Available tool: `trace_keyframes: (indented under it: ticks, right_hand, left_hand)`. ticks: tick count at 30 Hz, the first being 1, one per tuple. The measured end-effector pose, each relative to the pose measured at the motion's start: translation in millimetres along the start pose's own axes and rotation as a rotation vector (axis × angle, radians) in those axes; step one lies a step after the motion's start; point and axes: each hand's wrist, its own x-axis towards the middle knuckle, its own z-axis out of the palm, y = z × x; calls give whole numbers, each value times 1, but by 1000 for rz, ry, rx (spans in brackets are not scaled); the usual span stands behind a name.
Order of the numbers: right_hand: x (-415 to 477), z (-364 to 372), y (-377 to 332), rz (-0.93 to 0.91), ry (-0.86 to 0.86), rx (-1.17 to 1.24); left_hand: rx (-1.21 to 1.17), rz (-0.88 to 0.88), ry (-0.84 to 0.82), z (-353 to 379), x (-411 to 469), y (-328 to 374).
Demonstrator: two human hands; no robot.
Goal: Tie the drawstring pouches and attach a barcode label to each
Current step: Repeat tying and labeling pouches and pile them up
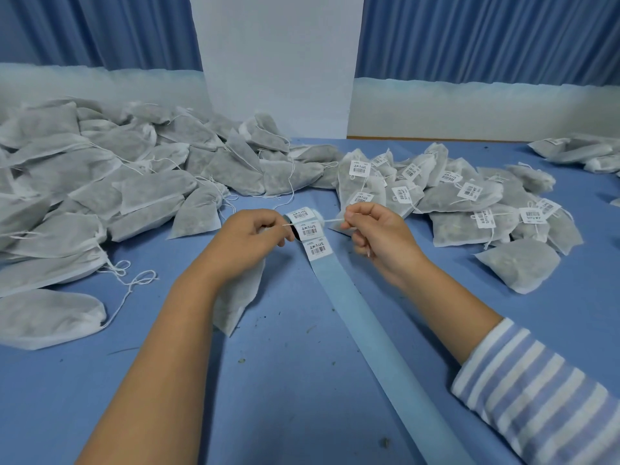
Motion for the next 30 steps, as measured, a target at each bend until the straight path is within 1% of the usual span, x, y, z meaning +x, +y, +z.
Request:
trace_keyframes:
  ticks: [4, 6, 7, 8, 10, 12, 15, 17, 19, 21, 24, 26, 30]
  right_hand:
    - [2, -1, 5, -93, 62, -166]
    - [1, 0, 6, -214, 102, -391]
    - [-1, 1, 7, -282, 103, -516]
    - [-3, 3, 7, -341, 78, -588]
    - [-9, 7, 6, -377, -33, -551]
    - [-15, 13, 5, -345, -174, -456]
    - [-21, 20, 4, -214, -323, -291]
    - [-24, 21, 1, -118, -367, -252]
    - [-24, 21, -1, -67, -363, -317]
    - [-22, 18, -3, -54, -341, -377]
    - [-20, 13, -6, -119, -314, -456]
    - [-20, 11, -8, -158, -305, -463]
    - [-17, 10, -11, -210, -244, -453]
  left_hand:
    - [-22, -19, -21, 0, 0, 0]
    - [9, 9, -30, 2, 0, 1]
    - [23, 25, -33, 3, 0, 2]
    - [30, 38, -35, 4, -1, 4]
    - [39, 63, -36, 7, -2, 7]
    - [57, 83, -35, 10, -3, 8]
    - [72, 118, -31, 11, -3, 8]
    - [75, 142, -24, 12, -3, 8]
    - [72, 153, -21, 12, -3, 7]
    - [73, 152, -25, 12, -3, 7]
    - [131, 118, -22, 12, 0, 4]
    - [141, 97, 8, 10, 1, 2]
    - [171, 134, 34, 8, 0, 2]
